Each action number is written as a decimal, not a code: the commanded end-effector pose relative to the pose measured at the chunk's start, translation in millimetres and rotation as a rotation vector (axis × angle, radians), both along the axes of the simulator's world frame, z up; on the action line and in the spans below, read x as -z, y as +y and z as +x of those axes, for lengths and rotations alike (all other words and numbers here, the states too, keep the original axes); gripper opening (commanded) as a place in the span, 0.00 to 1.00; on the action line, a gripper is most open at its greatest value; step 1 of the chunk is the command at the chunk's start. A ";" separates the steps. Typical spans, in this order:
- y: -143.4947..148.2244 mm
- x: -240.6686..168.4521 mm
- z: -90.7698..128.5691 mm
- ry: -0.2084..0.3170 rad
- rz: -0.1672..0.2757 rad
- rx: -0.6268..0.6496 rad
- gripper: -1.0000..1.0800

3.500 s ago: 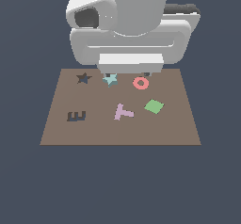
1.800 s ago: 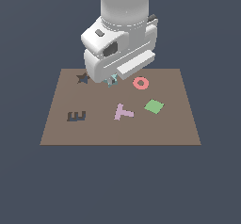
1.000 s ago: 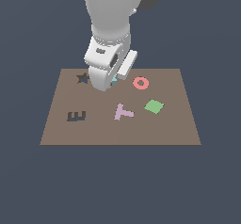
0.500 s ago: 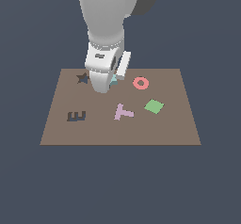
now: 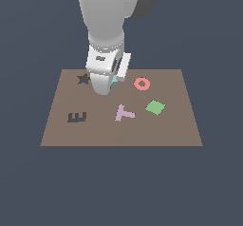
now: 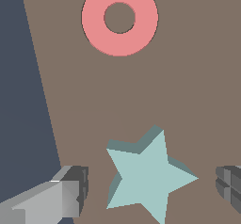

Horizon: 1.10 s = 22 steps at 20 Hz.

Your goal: Insert a designated object into the corresponding slot on a board.

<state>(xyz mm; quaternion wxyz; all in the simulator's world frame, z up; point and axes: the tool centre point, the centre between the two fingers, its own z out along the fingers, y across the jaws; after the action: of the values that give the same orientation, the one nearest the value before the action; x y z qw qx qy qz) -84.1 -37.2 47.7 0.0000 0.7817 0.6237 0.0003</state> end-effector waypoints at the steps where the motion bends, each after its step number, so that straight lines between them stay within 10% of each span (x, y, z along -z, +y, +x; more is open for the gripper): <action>1: 0.1 5.8 -0.3 0.001 0.000 -0.002 0.96; 7: -0.1 17.8 -0.5 0.001 0.000 -0.005 0.96; 8: -0.1 17.8 -0.5 0.001 0.000 -0.005 0.00; 22: -0.2 12.6 0.0 0.000 0.000 -0.004 0.00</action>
<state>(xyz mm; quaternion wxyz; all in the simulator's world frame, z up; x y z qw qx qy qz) -84.2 -37.3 33.4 0.0001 0.7803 0.6254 0.0000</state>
